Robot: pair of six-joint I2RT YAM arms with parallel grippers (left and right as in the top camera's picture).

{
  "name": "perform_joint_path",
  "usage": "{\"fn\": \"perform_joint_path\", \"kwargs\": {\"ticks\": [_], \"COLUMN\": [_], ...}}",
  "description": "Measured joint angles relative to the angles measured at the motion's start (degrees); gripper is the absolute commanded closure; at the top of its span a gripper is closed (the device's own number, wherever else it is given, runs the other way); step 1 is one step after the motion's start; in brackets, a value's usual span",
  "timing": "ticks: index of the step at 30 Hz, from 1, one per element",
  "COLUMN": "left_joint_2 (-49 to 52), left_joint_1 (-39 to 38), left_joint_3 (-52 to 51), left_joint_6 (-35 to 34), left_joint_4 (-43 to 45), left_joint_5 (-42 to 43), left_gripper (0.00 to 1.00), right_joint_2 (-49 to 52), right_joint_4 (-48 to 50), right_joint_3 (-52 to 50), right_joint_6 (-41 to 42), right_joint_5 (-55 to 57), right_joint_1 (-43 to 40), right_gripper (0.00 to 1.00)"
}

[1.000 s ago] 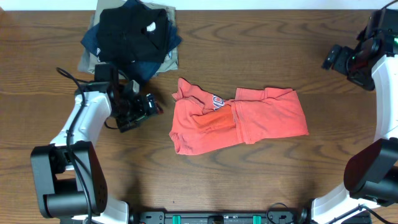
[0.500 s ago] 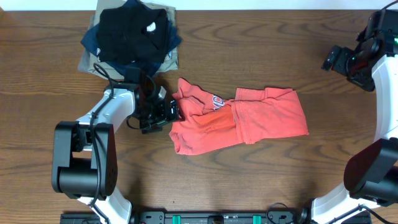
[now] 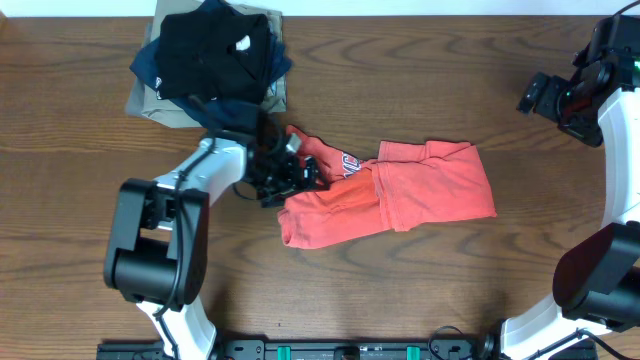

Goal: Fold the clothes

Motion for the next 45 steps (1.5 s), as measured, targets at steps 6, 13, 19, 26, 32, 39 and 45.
{"fn": "perform_joint_path", "kwargs": {"ticks": [6, 13, 19, 26, 32, 39, 45], "left_joint_2": [2.3, 3.1, 2.9, 1.7, -0.7, -9.8, -14.9], "left_joint_1": [-2.6, -2.2, 0.9, 8.9, 13.9, 11.6, 4.8], "left_joint_3": [-0.7, -1.2, 0.6, 3.5, 6.5, 12.9, 15.4], "left_joint_6": [-1.4, -1.4, -2.6, -2.8, -2.8, -2.6, -2.8], "left_joint_4": [1.7, 0.6, -10.7, -23.7, -32.3, -36.6, -36.2], "left_joint_5": [-0.1, -0.5, -5.6, -20.9, -34.5, -38.5, -36.1], "left_gripper": [0.75, 0.94, 0.94, 0.94, 0.94, 0.94, 0.94], "right_joint_2": [0.0, 0.0, 0.0, 0.0, 0.0, 0.0, 0.0], "right_joint_4": [0.0, 0.0, 0.0, 0.0, 0.0, 0.0, 0.0], "right_joint_3": [0.0, 0.0, 0.0, 0.0, 0.0, 0.0, 0.0], "right_joint_6": [0.0, 0.0, 0.0, 0.0, 0.0, 0.0, 0.0], "right_joint_5": [0.0, 0.0, 0.0, 0.0, 0.0, 0.0, 0.0], "right_joint_1": [0.0, 0.0, 0.0, 0.0, 0.0, 0.0, 0.0], "right_gripper": [0.01, 0.01, 0.01, 0.01, 0.01, 0.01, 0.01]}}
